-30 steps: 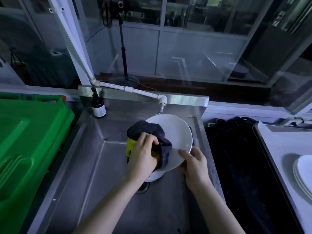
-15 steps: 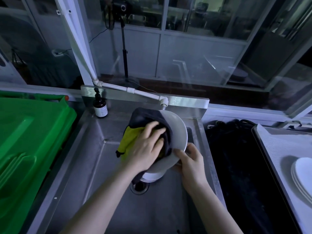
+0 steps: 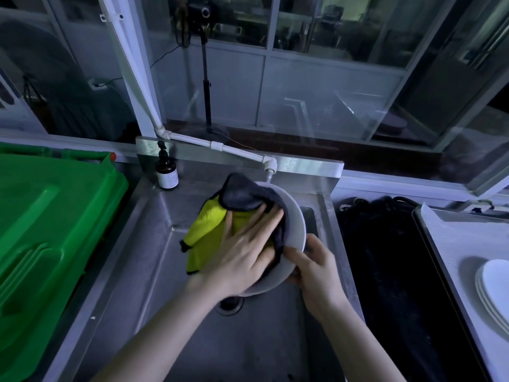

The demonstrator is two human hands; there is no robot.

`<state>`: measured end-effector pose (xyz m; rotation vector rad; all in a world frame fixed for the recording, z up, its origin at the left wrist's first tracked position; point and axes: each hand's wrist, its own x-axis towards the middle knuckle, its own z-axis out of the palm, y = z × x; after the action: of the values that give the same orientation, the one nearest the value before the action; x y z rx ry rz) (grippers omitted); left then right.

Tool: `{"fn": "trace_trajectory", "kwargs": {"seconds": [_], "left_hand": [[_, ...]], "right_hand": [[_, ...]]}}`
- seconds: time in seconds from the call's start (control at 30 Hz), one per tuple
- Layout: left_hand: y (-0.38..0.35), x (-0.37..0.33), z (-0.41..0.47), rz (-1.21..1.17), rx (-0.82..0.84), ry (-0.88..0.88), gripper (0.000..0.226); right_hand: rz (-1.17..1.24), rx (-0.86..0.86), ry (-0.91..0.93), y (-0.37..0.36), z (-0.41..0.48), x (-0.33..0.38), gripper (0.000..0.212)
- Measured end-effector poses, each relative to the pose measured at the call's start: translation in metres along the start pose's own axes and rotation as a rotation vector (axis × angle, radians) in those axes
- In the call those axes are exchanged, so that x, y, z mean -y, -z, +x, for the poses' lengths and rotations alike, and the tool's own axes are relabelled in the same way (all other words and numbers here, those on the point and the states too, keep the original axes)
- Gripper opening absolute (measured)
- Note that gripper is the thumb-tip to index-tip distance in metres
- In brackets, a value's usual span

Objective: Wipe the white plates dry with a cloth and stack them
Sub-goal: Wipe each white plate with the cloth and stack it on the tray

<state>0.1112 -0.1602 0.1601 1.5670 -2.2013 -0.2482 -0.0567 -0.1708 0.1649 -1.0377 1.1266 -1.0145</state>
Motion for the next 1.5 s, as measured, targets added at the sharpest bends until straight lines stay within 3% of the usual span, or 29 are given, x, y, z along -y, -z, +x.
{"fn": "trace_trajectory", "kwargs": {"seconds": [0.07,0.13,0.37,0.63,0.9,1.07,1.2,1.33,1.4,1.5], "left_hand": [[0.005,0.009,0.014,0.159,0.046,-0.011,0.064],[0.007,0.015,0.017,0.233,0.081,-0.034,0.065],[-0.010,0.011,-0.023,0.095,0.058,0.022,0.064],[-0.024,0.002,-0.003,0.161,0.067,-0.069,0.065],[-0.012,0.035,-0.014,0.127,0.089,0.152,0.065],[-0.036,0.003,-0.035,0.060,0.042,0.051,0.063],[-0.049,-0.004,-0.026,0.011,0.072,-0.028,0.067],[-0.039,0.005,-0.006,0.023,0.099,-0.097,0.070],[-0.028,0.014,0.001,0.014,0.075,-0.075,0.075],[-0.016,0.027,0.003,0.100,-0.005,0.063,0.080]], "right_hand": [[-0.007,0.031,-0.027,-0.002,-0.003,-0.002,0.023],[-0.006,0.001,-0.037,-0.001,-0.001,0.002,0.009],[0.040,-0.183,-0.033,0.020,0.007,0.021,0.005],[0.031,-0.060,-0.110,0.009,-0.006,-0.001,0.008],[0.033,-0.165,-0.013,0.025,0.007,0.018,0.012],[0.001,-0.120,-0.051,0.021,0.006,0.007,0.011],[-0.035,-0.060,-0.099,0.015,-0.001,-0.009,0.022],[-0.044,-0.026,-0.142,0.010,-0.007,-0.018,0.010],[-0.034,-0.028,-0.128,0.011,-0.007,-0.013,0.017],[0.002,-0.062,-0.068,0.016,-0.003,0.005,0.009]]}}
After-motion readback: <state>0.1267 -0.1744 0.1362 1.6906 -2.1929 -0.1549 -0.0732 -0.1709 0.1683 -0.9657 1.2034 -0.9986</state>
